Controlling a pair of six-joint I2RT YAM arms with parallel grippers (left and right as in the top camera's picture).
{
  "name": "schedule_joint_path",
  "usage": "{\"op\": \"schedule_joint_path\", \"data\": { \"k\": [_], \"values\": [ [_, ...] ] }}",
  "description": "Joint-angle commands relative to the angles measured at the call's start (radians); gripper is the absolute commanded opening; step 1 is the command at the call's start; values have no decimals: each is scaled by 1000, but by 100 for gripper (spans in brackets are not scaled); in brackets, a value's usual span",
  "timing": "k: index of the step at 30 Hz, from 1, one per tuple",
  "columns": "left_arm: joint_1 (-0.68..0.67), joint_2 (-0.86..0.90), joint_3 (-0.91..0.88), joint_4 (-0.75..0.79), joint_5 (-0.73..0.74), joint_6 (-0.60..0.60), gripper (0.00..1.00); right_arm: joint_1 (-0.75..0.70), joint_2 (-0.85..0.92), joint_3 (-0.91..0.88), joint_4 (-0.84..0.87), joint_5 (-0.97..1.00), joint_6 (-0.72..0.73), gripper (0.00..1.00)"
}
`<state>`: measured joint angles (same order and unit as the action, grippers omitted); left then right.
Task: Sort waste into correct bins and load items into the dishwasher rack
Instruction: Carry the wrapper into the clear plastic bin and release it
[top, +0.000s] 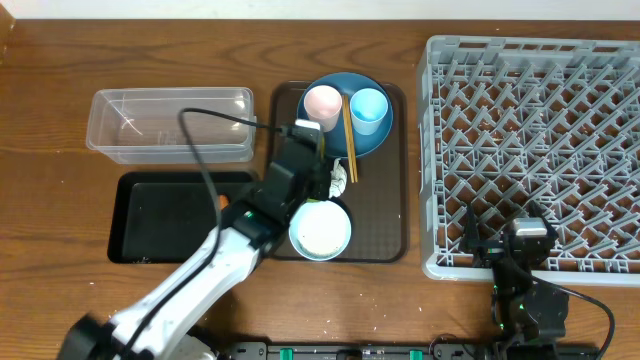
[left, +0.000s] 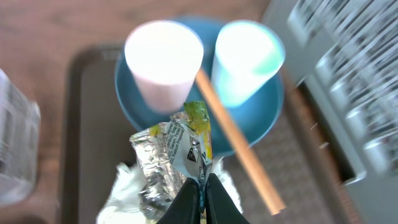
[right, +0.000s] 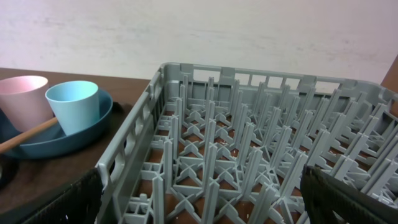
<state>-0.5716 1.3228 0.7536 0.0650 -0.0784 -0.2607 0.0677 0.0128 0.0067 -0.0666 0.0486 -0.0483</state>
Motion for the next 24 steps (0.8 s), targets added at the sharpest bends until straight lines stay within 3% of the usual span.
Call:
{"op": "schedule_joint_path", "data": {
  "k": [1, 10, 20, 24],
  "values": [
    [-1, -66, 16, -3, -25, 6, 6, 18, -2, -2, -4, 3, -2, 99],
    [42, -64, 16, 32, -425, 74, 6, 18, -2, -2, -4, 3, -2, 99],
    [268, -43, 16, 103, -410, 73, 6, 18, -2, -2, -4, 3, -2, 99],
    [351, -10, 16, 125, -267, 73, 6, 18, -2, -2, -4, 3, -2, 99]
  ]
}}
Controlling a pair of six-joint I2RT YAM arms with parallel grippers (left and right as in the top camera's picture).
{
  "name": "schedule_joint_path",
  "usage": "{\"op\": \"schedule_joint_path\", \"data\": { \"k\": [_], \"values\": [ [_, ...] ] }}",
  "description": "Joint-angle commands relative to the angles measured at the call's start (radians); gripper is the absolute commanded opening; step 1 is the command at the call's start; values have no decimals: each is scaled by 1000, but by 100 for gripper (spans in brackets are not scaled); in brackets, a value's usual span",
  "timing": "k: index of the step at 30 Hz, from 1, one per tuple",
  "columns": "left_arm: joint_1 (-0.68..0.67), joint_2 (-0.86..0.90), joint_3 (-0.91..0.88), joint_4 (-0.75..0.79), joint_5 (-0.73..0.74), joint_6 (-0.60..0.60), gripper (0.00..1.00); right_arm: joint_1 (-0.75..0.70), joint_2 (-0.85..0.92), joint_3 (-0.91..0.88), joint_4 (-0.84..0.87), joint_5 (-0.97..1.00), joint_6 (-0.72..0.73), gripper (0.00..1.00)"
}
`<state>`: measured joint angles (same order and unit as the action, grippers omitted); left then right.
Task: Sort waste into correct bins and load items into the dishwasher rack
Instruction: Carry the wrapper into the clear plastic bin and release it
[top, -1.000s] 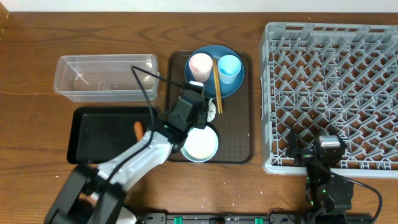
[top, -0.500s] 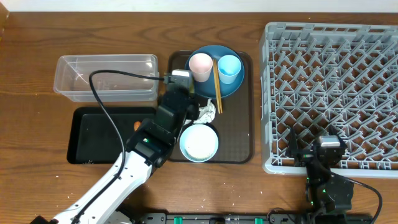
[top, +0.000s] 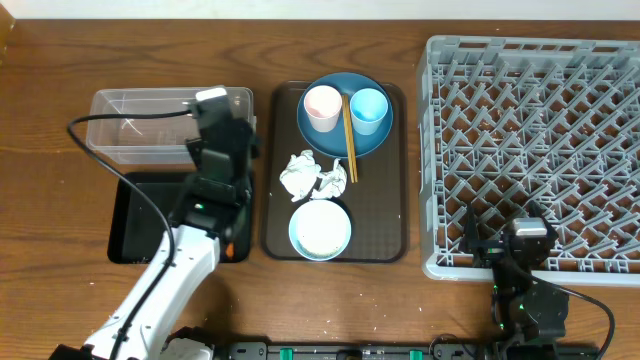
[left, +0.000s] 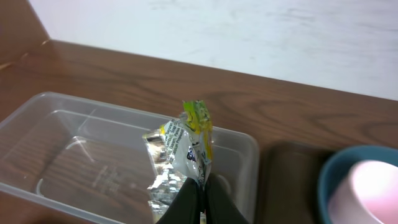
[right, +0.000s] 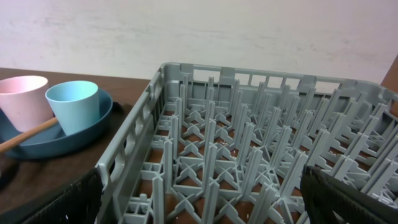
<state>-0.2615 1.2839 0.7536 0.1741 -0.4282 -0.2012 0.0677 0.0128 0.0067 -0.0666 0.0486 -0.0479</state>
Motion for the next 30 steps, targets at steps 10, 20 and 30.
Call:
{"op": "schedule_joint_path", "data": {
  "k": [10, 20, 30],
  "values": [
    [119, 184, 16, 114, 159, 14, 6, 18, -2, -2, -4, 3, -2, 99],
    [119, 269, 16, 164, 159, 14, 53, 18, -2, -2, -4, 3, -2, 99],
    [109, 156, 16, 104, 159, 13, 68, 18, -2, -2, -4, 3, -2, 99]
  ]
}}
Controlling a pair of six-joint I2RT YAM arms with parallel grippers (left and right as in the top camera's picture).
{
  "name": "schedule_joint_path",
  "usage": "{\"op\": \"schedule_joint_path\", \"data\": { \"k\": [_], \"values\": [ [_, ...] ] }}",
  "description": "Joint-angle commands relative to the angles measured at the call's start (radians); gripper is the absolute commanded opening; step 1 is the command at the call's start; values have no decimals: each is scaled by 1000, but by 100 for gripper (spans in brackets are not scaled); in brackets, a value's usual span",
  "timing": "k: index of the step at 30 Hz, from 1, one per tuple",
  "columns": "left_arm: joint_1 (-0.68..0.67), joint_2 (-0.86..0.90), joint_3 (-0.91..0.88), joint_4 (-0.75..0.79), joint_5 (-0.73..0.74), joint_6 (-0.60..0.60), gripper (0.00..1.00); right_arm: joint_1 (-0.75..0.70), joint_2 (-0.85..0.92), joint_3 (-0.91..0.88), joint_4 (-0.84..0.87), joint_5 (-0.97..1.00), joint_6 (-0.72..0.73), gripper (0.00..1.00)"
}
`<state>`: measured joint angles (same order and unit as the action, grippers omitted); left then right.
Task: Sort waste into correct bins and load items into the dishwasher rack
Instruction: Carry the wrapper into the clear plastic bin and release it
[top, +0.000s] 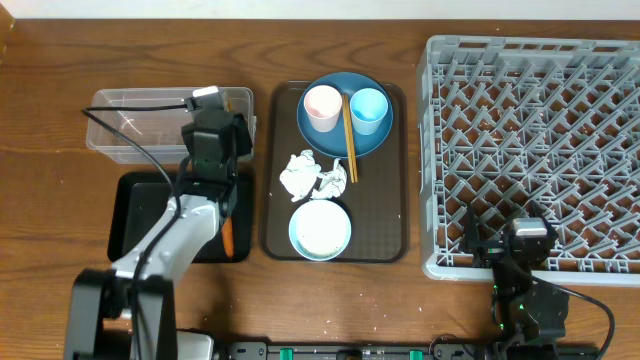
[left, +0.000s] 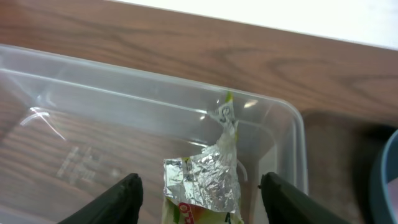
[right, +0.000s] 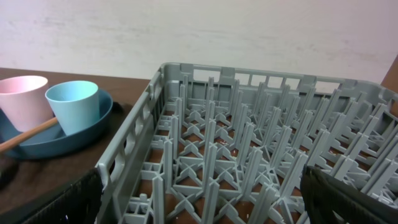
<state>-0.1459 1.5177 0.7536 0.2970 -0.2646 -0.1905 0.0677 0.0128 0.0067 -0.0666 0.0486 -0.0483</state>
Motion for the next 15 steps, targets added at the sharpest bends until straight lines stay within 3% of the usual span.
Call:
{"op": "schedule_joint_path", "data": {
  "k": [1, 8, 9, 10, 12, 15],
  "values": [
    [-10, -101, 16, -30, -5, 3, 71, 18, -2, -2, -4, 3, -2, 99],
    [-32, -276, 16, -123, -5, -31, 73, 18, -2, -2, -4, 3, -2, 99],
    [-32, -296, 16, -146, -5, -53, 59, 18, -2, -2, -4, 3, -2, 99],
    [-32, -311, 16, -174, -5, -63, 35, 18, -2, -2, -4, 3, -2, 99],
    [-32, -334, 16, -241, -5, -74, 7, 18, -2, -2, -4, 3, -2, 99],
    [-32, -342, 16, -341, -4, -74, 6, 18, -2, -2, -4, 3, -2, 99]
  ]
}}
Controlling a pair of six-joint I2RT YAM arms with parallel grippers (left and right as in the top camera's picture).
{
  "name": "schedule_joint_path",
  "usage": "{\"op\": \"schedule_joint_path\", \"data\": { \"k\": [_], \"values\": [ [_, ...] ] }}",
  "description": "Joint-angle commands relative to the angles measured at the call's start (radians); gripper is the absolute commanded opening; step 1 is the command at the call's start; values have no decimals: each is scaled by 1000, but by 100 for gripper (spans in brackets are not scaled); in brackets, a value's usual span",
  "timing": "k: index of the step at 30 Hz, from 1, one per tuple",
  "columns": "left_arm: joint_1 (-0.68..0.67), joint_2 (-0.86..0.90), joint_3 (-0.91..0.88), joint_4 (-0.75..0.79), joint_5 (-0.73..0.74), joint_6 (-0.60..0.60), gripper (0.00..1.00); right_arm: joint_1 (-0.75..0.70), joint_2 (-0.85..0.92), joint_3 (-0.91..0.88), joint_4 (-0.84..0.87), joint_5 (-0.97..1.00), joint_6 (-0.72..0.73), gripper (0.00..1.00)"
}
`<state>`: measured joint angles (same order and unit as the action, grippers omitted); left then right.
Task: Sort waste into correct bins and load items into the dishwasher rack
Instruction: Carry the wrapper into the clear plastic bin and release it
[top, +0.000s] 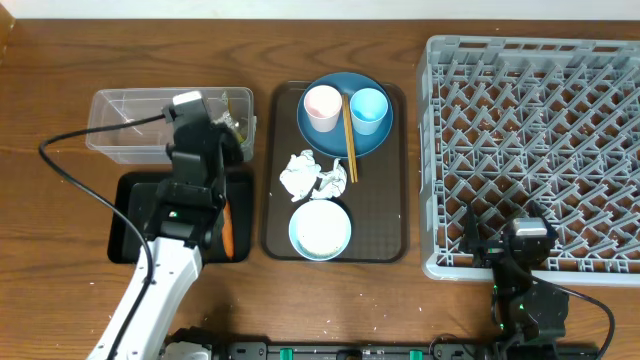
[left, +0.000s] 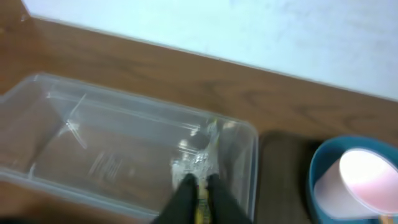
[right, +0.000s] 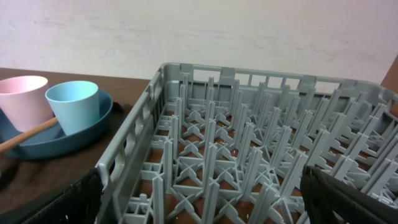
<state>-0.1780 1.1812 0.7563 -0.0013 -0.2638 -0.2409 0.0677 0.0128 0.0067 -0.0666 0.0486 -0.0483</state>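
A silver and yellow-green wrapper (left: 200, 160) lies in the right end of the clear plastic bin (top: 130, 125), where the overhead view also shows the wrapper (top: 234, 125). My left gripper (left: 199, 184) hangs just above and behind it, shut and holding nothing. On the brown tray (top: 385, 200) are crumpled white paper (top: 312, 175), a white bowl (top: 320, 230) and a blue plate (top: 335, 140) carrying a pink cup (top: 322, 102), a blue cup (top: 369, 105) and chopsticks (top: 350, 140). My right gripper (right: 208, 199) stays open over the front edge of the grey dishwasher rack (top: 540, 140).
A black bin (top: 150, 215) sits in front of the clear one, with a small orange scrap (top: 226, 230) at its right side. Bare wooden table surrounds the bins, and the rack fills the right side.
My left gripper was wide open low over the wrapper in the clear bin. Now it is shut and farther back and higher, and the wrapper stays in the bin.
My left gripper first held the wrapper over the brown tray by the plate. Then it held it over the clear bin. Later it was open with the wrapper lying in that bin, and now it is shut and drawn back. The right arm never moved.
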Motion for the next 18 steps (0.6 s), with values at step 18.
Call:
{"op": "schedule_joint_path", "data": {
  "k": [18],
  "values": [
    [0, 75, 13, -184, 153, -131, 6, 18, -2, -2, -4, 3, -2, 99]
  ]
}}
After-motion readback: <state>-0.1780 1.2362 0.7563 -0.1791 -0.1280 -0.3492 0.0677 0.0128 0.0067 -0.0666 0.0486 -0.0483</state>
